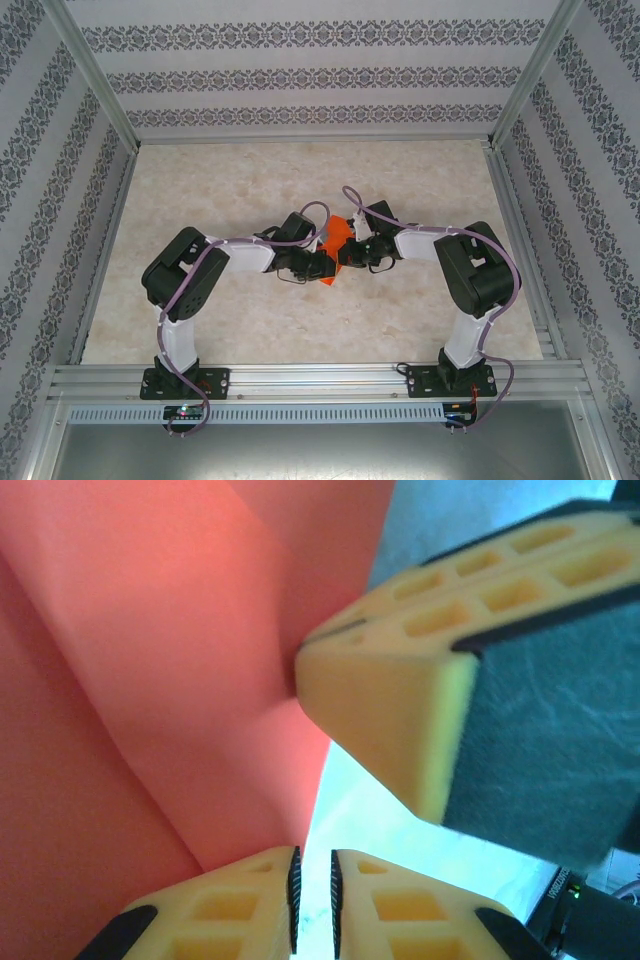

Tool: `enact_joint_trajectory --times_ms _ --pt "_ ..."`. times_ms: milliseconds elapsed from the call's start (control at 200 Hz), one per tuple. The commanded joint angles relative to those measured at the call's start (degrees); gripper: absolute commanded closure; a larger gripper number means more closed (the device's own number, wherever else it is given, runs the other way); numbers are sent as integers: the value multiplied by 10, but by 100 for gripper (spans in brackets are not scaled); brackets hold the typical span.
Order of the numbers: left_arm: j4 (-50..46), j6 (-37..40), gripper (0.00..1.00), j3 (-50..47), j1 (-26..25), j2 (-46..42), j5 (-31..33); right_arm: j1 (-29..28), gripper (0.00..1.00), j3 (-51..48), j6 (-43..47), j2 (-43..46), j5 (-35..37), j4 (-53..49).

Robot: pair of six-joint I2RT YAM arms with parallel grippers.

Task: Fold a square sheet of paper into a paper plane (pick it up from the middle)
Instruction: Fold the triangle a second time at the center of the table.

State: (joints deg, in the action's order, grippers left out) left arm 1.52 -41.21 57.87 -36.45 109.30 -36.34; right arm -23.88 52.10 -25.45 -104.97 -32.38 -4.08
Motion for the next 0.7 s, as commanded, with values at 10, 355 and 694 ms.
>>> enact_joint_trajectory --times_ms 10,355,694 --pt "-1 -5 80 -15 -13 -30 8 -4 98 -1 15 -25 32 -22" --pt "-16 3 80 -19 -18 -24 12 -3 98 0 19 -20 32 -29" --pt "-11 6 80 -4 -19 3 7 -3 98 -4 18 -16 30 -27"
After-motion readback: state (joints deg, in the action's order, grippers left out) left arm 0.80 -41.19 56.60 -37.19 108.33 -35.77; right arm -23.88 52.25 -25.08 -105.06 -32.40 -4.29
